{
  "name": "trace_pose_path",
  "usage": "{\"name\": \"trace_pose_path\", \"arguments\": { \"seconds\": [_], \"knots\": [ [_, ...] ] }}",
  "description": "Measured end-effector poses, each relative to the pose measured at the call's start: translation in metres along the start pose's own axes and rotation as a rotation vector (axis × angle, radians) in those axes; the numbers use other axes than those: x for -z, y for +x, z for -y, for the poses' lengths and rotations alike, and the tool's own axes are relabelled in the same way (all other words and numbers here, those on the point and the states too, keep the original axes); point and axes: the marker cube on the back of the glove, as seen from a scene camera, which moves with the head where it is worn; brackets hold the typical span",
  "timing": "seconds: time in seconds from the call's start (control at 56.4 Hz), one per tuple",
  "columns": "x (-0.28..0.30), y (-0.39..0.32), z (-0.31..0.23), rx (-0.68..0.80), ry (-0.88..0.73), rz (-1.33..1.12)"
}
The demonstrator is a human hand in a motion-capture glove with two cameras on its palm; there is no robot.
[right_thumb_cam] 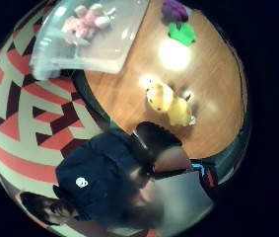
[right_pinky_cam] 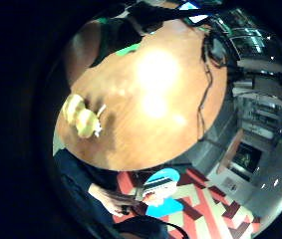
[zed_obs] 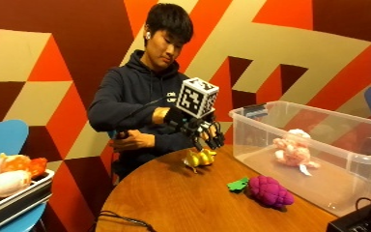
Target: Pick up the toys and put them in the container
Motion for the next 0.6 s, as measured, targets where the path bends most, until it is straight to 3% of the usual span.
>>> {"name": "trace_pose_path", "arguments": {
  "seconds": [0.195, 0.603],
  "knots": [
    [-0.06, -0.008, 0.005, 0.053, -0.081, 0.023],
    [-0.086, -0.011, 0.012, 0.1, 0.052, 0.157]
  ]
}}
